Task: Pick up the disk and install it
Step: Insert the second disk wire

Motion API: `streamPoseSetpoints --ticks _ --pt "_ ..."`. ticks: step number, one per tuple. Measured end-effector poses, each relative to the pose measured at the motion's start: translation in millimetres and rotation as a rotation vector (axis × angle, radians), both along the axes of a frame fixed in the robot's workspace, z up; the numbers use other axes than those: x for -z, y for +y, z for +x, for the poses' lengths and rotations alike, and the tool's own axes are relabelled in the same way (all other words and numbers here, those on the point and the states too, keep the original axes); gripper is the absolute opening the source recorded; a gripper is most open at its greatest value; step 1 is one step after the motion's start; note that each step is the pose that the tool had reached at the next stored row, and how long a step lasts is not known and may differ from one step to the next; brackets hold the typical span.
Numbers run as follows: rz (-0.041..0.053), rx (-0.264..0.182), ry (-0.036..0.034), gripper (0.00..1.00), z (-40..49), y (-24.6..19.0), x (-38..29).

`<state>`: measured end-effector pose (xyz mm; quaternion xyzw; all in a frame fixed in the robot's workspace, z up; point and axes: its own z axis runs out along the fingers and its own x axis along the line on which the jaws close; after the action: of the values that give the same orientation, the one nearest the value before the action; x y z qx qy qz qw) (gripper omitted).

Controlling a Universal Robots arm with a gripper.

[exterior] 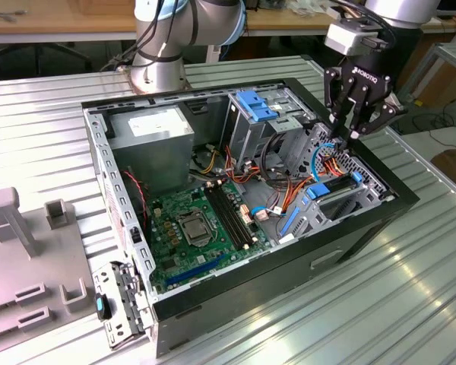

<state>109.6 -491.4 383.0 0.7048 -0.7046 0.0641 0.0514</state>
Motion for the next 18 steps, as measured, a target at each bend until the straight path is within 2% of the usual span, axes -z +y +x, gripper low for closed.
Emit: streamPoseSetpoints --ticks 9,11,18 --pt "-0.0024 0.001 0.0 0.35 0.0 0.1 2.5" --pt "-0.013 0.001 0.0 0.21 0.0 0.0 3.6" --pt "-0.0837 0.001 -0.0001 0.21 0.0 0.0 7.7"
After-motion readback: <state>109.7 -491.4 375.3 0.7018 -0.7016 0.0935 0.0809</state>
